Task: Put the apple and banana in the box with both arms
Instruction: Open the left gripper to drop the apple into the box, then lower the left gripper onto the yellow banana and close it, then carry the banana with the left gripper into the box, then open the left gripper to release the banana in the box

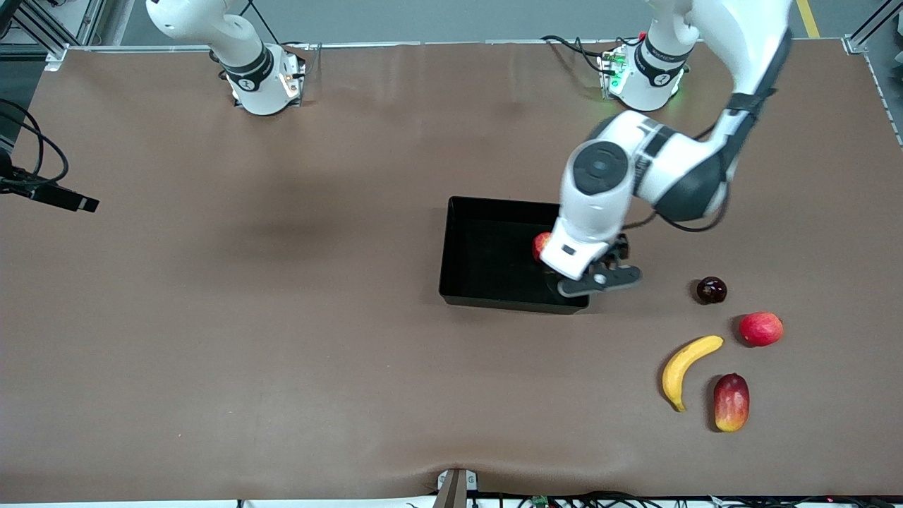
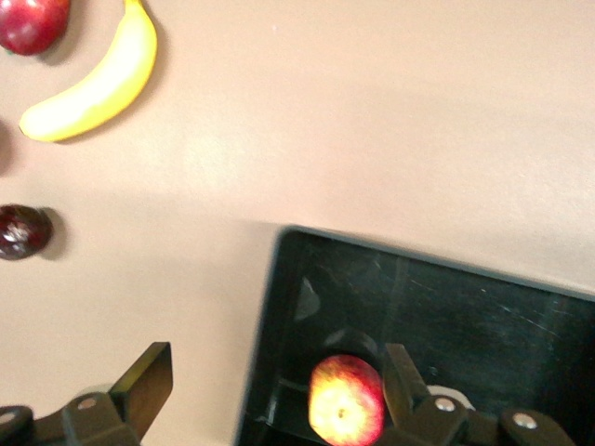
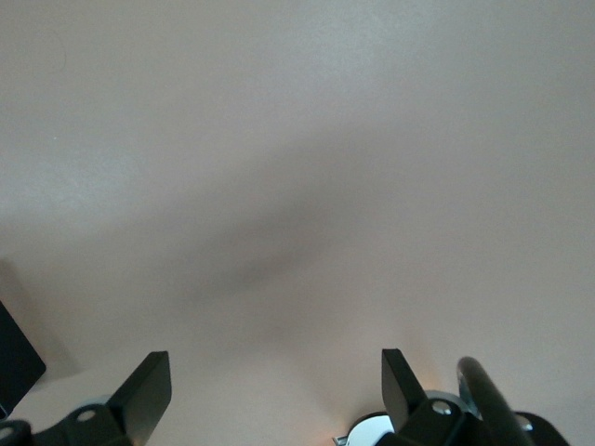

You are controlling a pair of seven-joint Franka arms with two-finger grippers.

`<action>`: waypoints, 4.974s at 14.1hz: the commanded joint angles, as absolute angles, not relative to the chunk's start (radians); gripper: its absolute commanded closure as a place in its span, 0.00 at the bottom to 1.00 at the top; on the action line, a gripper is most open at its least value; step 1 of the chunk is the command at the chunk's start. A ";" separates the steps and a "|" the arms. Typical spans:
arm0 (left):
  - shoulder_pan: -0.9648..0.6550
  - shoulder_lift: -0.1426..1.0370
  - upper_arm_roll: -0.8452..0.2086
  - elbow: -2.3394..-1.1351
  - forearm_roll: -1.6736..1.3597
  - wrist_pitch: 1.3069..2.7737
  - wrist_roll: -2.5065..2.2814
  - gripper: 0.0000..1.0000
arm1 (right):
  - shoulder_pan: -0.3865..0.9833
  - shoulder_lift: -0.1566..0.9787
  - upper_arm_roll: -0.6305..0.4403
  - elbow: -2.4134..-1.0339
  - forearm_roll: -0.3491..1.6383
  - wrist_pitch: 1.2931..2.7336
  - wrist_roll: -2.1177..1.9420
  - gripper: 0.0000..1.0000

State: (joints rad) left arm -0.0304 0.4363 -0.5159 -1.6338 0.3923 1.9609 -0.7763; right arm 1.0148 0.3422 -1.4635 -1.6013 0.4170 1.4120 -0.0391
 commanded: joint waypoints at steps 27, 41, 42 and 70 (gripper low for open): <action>0.299 0.813 -0.376 -1.566 0.376 2.519 0.531 1.00 | 0.948 0.348 -1.379 -1.608 0.483 1.500 -0.003 0.00; 0.206 0.620 -0.664 -1.571 0.376 2.142 -0.073 1.00 | 0.870 0.374 -1.266 -1.523 0.456 1.468 -0.018 0.00; 0.157 0.618 -0.664 -1.571 0.377 2.125 -0.134 1.00 | 0.865 0.374 -1.266 -1.528 0.453 1.463 -0.018 0.00; -0.250 0.822 -0.647 -1.643 0.747 2.238 -0.991 0.86 | 0.009 0.009 -0.173 -1.601 0.074 1.497 0.077 0.00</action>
